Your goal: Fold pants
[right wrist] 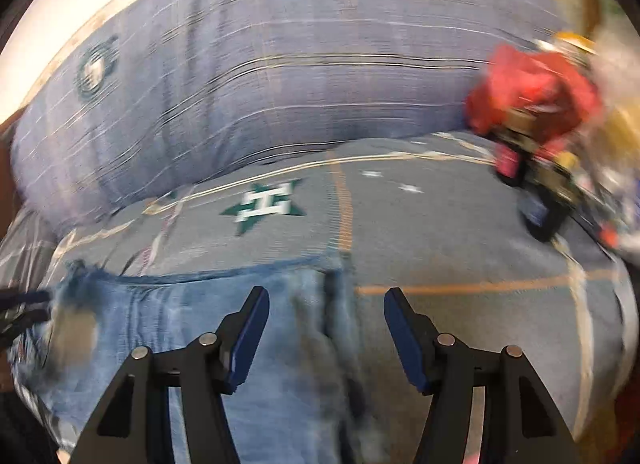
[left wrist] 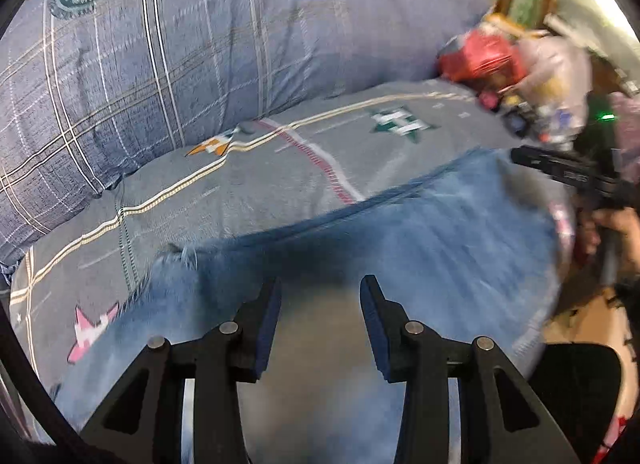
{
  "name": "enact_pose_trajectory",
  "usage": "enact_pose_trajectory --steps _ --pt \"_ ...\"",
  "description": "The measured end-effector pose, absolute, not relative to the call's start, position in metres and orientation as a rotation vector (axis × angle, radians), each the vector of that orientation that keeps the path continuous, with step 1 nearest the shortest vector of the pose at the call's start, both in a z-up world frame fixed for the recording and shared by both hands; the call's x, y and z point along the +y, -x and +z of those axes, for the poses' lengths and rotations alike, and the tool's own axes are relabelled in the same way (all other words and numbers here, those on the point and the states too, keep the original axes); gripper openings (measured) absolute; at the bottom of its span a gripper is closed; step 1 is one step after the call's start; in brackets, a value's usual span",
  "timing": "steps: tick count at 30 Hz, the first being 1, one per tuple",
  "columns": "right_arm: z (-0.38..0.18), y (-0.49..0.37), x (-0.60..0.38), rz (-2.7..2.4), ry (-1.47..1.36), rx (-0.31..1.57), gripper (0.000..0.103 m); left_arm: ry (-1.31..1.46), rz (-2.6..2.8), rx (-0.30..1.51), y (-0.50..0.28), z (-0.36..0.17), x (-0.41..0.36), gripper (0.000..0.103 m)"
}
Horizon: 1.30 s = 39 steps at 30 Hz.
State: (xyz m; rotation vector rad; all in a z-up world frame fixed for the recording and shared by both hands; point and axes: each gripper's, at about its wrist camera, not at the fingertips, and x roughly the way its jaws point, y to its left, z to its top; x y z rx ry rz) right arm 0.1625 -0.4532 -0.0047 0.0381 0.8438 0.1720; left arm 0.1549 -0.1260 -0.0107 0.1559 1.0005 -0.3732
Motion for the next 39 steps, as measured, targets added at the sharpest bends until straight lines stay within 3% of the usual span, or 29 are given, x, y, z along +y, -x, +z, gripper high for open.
enact_pose_trajectory --steps 1,2,3,6,12,16,19,22,26,30,35,39 --pt "-0.007 -0.166 -0.447 0.183 -0.019 0.853 0.058 -0.156 -0.357 1.019 -0.162 -0.017 -0.126 0.042" --pt "-0.013 -0.173 -0.439 0.193 0.009 0.878 0.042 -0.150 -0.329 1.047 -0.170 -0.026 -0.123 0.042" --pt "-0.021 -0.181 -0.431 0.192 0.040 0.914 0.014 -0.143 -0.311 1.060 -0.173 -0.030 -0.121 0.042" --pt "-0.032 -0.187 -0.415 0.157 0.133 0.925 0.008 -0.110 -0.302 1.072 -0.175 -0.036 -0.117 0.042" --pt "0.007 -0.182 -0.427 0.084 0.104 0.749 0.007 -0.163 -0.276 0.994 -0.178 -0.024 -0.132 0.042" --pt "-0.010 -0.202 -0.434 0.049 0.084 0.816 0.007 -0.210 -0.242 1.019 -0.192 -0.048 -0.138 0.044" --pt "-0.040 -0.200 -0.437 0.029 0.089 0.819 0.012 -0.238 -0.244 0.959 -0.187 -0.049 -0.140 0.046" --pt "-0.039 -0.199 -0.441 0.015 0.059 0.823 0.030 -0.203 -0.254 0.998 -0.187 -0.042 -0.134 0.045" --pt "-0.011 -0.178 -0.454 0.018 0.003 0.790 0.062 -0.086 -0.333 0.948 -0.164 -0.012 -0.130 0.045" --pt "0.002 -0.146 -0.456 0.078 -0.016 0.790 0.062 -0.101 -0.444 0.940 -0.136 -0.006 -0.152 0.046" --pt "-0.031 -0.116 -0.452 0.056 0.002 0.877 0.062 -0.215 -0.500 1.012 -0.102 -0.044 -0.185 0.046" --pt "-0.051 -0.100 -0.468 0.003 -0.046 0.904 0.065 -0.319 -0.490 0.914 -0.071 -0.057 -0.185 0.047"
